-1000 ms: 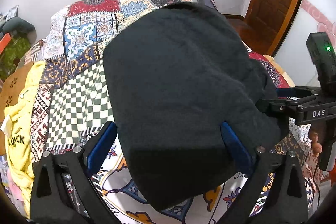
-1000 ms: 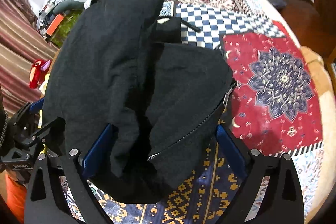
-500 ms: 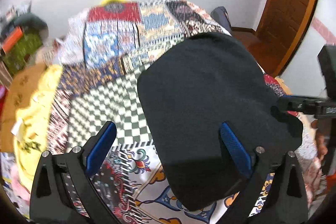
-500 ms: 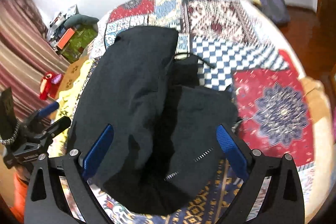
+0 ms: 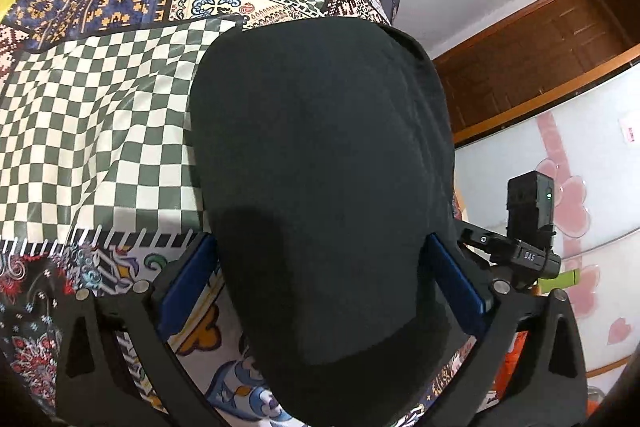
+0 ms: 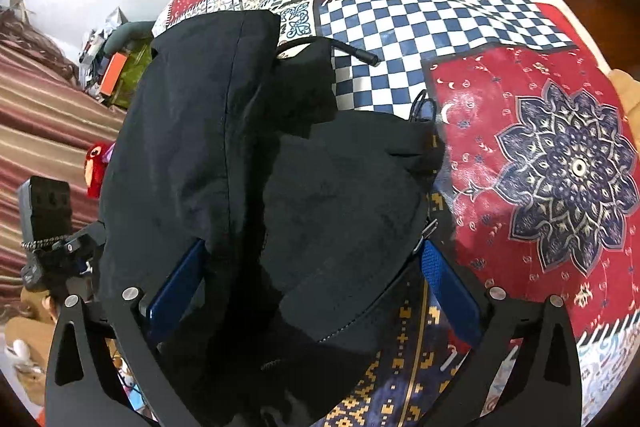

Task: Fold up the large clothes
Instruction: 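Grasp the folded hoodie bundle with both grippers and lift it, then carry the hoodie bundle with both grippers toward the yellow garment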

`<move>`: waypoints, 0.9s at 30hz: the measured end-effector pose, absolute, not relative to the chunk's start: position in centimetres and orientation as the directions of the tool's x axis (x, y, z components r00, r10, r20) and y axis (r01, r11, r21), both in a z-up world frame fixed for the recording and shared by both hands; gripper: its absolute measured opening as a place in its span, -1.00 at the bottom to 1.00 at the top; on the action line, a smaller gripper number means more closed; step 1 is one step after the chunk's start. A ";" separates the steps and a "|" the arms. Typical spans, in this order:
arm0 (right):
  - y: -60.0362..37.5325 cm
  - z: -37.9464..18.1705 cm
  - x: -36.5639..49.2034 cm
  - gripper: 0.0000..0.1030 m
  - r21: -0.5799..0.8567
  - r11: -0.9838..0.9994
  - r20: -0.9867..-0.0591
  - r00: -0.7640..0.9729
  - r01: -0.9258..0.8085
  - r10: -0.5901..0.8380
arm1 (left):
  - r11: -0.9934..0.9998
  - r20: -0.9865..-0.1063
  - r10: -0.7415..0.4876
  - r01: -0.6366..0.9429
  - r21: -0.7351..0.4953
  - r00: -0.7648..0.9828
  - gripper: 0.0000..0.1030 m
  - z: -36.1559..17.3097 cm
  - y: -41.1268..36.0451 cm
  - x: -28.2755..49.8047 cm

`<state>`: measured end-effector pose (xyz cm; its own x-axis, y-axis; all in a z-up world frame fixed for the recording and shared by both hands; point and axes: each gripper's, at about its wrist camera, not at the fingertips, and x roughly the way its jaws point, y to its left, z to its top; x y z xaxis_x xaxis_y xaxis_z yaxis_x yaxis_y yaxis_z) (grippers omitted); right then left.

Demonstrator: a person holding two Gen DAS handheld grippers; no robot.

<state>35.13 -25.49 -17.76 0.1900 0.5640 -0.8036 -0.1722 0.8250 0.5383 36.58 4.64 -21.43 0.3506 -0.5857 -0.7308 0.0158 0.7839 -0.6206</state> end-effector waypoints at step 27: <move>-25.2 -18.1 36.3 0.36 0.711 0.693 -0.693 0.045 -0.117 0.719 | 0.764 -0.718 -0.607 0.003 -0.645 0.342 0.86 -21.3 5.3 37.6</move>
